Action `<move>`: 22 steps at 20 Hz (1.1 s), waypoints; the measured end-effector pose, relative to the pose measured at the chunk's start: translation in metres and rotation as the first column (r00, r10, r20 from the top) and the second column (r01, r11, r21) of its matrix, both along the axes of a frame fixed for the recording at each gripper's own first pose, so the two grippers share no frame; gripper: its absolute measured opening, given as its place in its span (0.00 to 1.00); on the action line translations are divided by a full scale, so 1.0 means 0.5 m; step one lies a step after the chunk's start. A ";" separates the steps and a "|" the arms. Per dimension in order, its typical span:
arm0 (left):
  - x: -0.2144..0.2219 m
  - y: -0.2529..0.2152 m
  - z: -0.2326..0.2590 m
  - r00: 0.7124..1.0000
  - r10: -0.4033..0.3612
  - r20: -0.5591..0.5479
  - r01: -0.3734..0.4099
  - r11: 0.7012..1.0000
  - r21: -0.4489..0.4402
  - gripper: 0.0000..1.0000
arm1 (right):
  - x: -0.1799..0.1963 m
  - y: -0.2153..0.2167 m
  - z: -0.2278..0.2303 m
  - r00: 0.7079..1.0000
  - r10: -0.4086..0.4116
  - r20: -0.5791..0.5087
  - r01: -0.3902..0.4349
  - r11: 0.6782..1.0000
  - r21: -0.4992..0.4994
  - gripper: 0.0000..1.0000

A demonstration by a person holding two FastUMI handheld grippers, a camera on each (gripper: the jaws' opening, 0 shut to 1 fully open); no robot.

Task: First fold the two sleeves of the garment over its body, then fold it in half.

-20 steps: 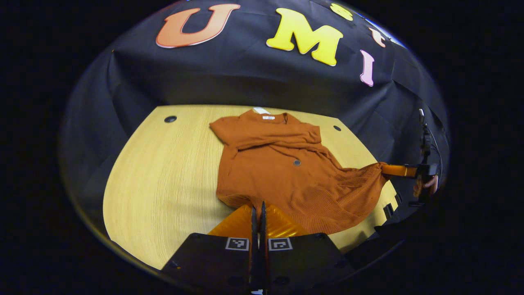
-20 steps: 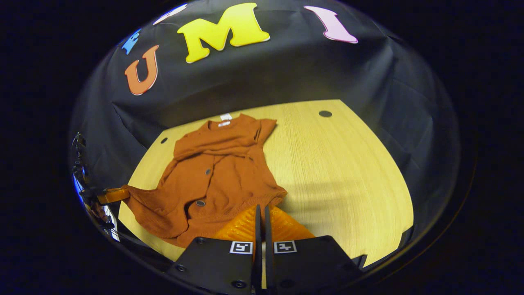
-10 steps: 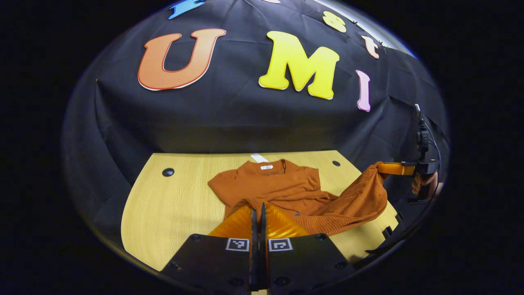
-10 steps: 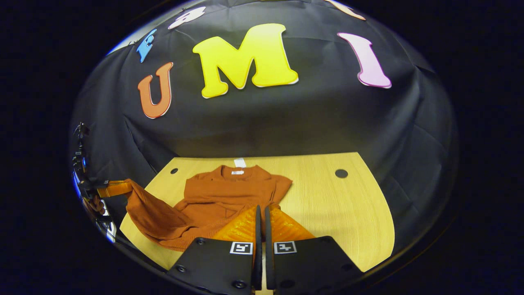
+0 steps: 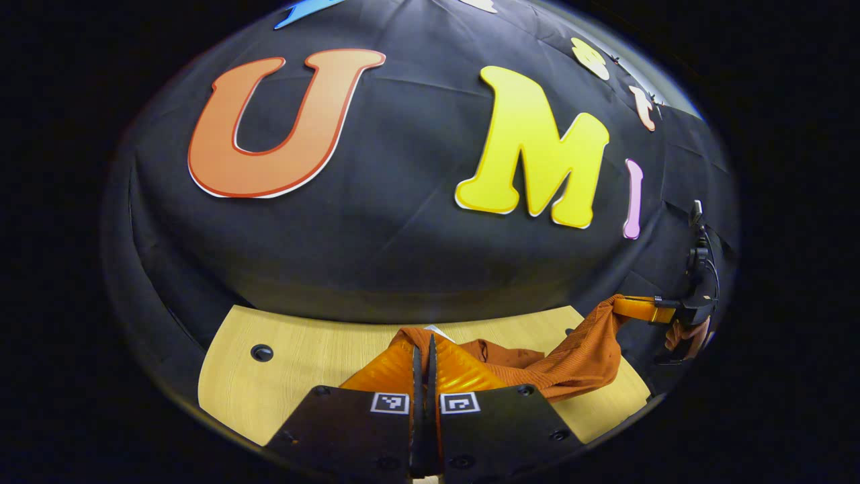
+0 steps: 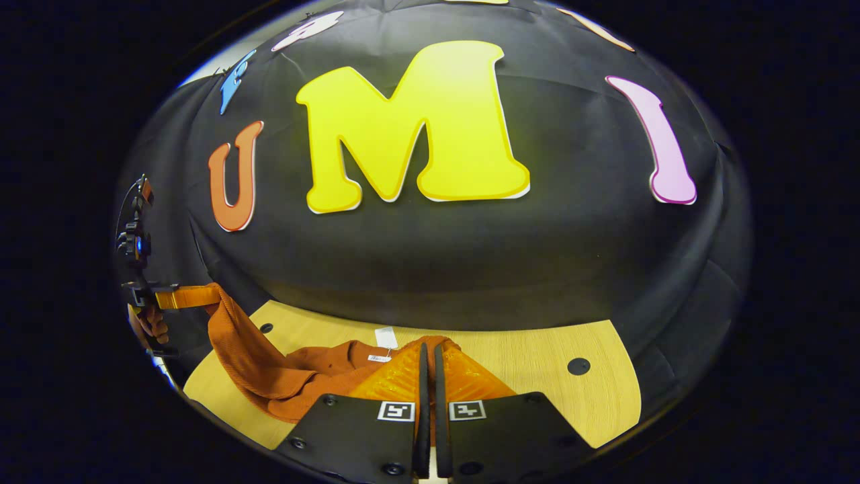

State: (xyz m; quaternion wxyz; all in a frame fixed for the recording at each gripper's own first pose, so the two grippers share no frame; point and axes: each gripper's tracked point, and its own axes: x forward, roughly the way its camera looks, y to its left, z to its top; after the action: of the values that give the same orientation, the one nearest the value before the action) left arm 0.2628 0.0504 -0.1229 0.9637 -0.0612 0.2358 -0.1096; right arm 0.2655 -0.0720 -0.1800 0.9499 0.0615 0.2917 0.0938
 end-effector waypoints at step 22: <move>0.280 0.107 -0.428 0.955 0.236 -0.177 -0.240 0.971 0.002 0.58 | 0.238 -0.061 -0.446 0.955 -0.189 -0.228 0.186 0.982 -0.032 0.29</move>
State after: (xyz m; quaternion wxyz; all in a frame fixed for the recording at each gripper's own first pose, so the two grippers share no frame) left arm 0.4029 0.1037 -0.3370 0.9445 -0.1079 0.3101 0.0108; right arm 0.3845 -0.1027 -0.4028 0.9146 0.0946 0.3930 -0.0059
